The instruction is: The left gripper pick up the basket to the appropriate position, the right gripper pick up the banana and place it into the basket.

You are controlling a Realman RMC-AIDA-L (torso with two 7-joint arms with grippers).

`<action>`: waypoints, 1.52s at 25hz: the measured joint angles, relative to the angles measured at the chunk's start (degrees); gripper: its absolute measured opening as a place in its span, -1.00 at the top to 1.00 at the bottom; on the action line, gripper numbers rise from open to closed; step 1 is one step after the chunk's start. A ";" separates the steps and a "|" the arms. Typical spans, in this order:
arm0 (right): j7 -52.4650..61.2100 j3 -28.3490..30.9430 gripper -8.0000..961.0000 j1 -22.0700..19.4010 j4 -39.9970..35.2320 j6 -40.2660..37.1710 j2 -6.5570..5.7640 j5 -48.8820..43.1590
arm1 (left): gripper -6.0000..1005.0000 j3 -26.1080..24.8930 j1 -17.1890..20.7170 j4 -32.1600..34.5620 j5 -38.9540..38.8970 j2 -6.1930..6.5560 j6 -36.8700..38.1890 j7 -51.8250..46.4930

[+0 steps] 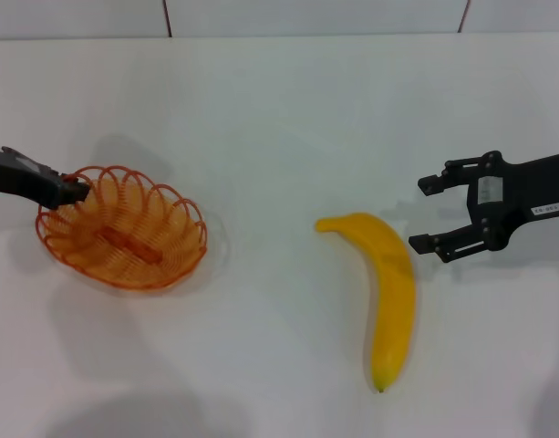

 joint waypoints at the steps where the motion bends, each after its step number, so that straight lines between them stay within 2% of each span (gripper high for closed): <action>1: 0.00 0.00 -0.83 0.00 0.01 0.00 0.02 0.00 | 0.50 0.01 0.00 0.00 -0.03 0.00 0.01 -0.02; 11: 0.04 0.00 -0.83 -0.03 0.02 0.00 0.12 0.00 | 0.78 0.03 0.25 1.27 -3.96 -0.09 1.25 0.00; 22: 0.08 0.00 -0.83 0.04 0.11 0.03 0.12 0.03 | 0.82 -0.58 2.48 2.53 -17.94 -0.09 1.23 5.11; 38: 0.08 -0.37 -0.83 1.39 1.67 0.09 0.00 -0.20 | 0.83 -1.12 3.03 -8.93 -30.18 -0.09 -4.71 10.43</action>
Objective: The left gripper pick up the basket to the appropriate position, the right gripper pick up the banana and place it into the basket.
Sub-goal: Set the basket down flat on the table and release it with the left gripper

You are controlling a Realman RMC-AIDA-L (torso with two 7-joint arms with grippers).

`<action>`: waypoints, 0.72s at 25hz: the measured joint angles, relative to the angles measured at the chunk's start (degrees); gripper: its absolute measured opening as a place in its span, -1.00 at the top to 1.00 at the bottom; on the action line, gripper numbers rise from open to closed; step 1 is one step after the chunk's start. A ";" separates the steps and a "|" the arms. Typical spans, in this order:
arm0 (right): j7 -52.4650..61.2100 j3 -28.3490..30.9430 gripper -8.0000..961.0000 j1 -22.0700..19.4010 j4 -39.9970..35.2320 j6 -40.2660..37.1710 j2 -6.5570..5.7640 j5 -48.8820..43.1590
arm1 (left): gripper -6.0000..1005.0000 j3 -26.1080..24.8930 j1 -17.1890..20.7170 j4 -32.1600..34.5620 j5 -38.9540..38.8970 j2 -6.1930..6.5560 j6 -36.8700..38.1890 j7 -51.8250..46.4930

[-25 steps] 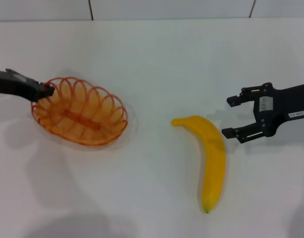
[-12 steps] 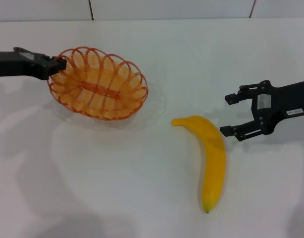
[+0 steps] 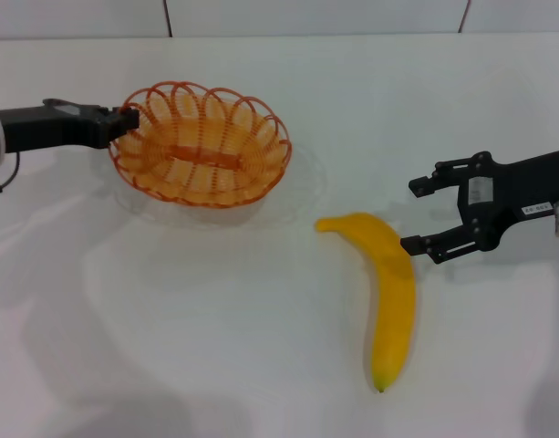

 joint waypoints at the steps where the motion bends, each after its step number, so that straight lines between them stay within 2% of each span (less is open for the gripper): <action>1: 0.00 0.01 -0.83 0.06 0.04 0.00 0.00 -0.19 | 0.83 0.00 0.00 0.00 0.00 0.00 0.00 0.00; 18: 0.00 0.37 -0.83 1.59 1.89 0.00 0.03 -1.98 | 0.83 -1.24 -0.16 -6.53 -2.71 0.06 -1.82 -2.04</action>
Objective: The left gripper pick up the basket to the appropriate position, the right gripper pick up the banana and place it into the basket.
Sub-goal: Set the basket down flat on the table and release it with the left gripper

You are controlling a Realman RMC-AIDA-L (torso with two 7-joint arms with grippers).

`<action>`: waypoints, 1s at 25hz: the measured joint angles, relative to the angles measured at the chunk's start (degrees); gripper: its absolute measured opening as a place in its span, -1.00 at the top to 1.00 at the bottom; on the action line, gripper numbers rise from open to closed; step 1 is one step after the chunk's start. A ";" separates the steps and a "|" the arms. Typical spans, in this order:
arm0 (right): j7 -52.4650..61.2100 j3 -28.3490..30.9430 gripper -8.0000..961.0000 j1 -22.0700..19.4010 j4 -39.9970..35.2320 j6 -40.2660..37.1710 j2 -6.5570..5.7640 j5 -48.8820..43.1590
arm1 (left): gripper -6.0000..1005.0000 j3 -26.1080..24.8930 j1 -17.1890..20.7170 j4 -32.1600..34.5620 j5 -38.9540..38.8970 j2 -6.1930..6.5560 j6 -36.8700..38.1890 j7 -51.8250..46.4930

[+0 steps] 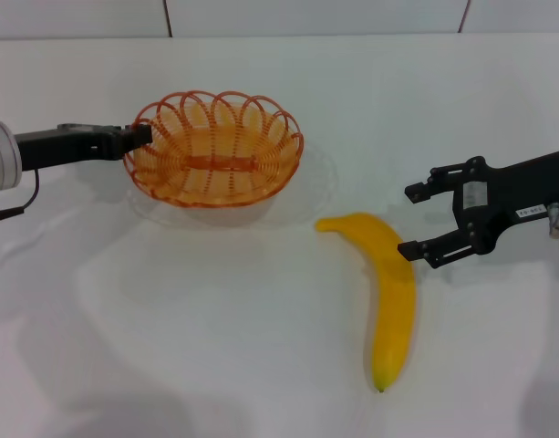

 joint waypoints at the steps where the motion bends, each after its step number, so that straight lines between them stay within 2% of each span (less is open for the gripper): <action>1: 0.00 0.00 -0.83 0.02 0.00 0.00 0.00 0.00 | 0.83 0.00 0.03 -0.04 0.05 0.00 -0.08 -0.25; 15: 0.15 0.04 -0.83 0.41 0.06 0.00 -0.10 -0.01 | 0.83 0.33 0.43 -0.81 1.05 0.44 -1.02 -3.01; 25: 0.57 0.19 -0.83 0.43 0.06 0.00 -0.06 0.01 | 0.83 0.74 -1.36 -0.72 7.09 0.71 -0.74 -4.93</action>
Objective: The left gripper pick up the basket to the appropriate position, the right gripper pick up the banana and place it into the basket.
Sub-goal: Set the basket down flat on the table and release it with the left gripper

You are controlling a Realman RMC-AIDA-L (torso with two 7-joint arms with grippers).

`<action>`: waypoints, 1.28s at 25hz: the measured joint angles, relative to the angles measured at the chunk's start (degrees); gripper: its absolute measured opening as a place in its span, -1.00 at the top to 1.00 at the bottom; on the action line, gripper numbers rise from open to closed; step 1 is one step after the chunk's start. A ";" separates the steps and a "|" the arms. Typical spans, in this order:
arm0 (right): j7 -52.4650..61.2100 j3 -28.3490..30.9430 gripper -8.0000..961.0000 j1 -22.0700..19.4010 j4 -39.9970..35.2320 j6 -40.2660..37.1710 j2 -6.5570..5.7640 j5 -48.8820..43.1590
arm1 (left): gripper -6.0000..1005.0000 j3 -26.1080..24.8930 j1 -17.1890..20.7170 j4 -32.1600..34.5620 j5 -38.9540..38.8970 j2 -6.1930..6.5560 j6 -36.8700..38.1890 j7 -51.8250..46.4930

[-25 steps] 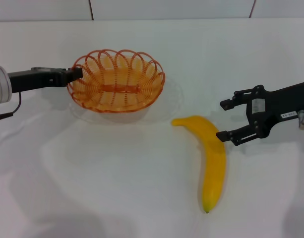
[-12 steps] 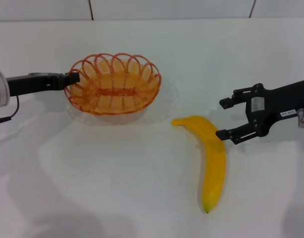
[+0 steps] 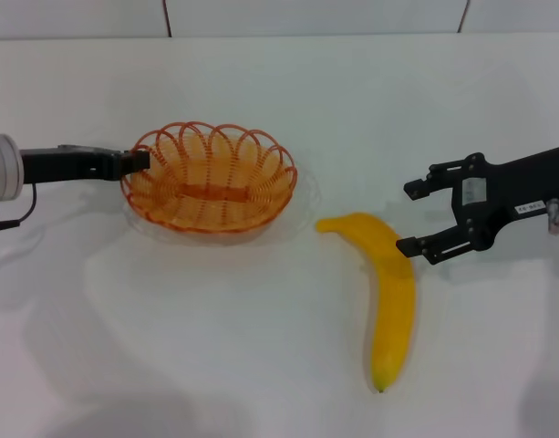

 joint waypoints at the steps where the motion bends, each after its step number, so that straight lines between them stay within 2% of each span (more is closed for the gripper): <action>1: 0.08 0.00 -0.83 0.00 0.00 0.00 -0.02 0.00 | 0.83 0.00 -0.05 0.00 0.03 0.01 0.02 -0.02; 20: 0.22 -0.02 -0.83 -0.11 0.00 0.00 -0.12 0.00 | 0.83 -0.30 0.07 -0.09 -0.28 -0.39 -0.08 0.68; 29: 0.22 -0.02 -0.83 -0.11 0.08 0.00 -0.12 -0.05 | 0.73 -0.25 0.05 -0.09 -0.30 -0.49 -0.05 0.79; 32: 0.22 -0.02 -0.83 -0.11 0.17 0.00 -0.12 -0.07 | 0.50 -0.51 0.18 -0.09 -0.36 -0.50 -0.09 0.91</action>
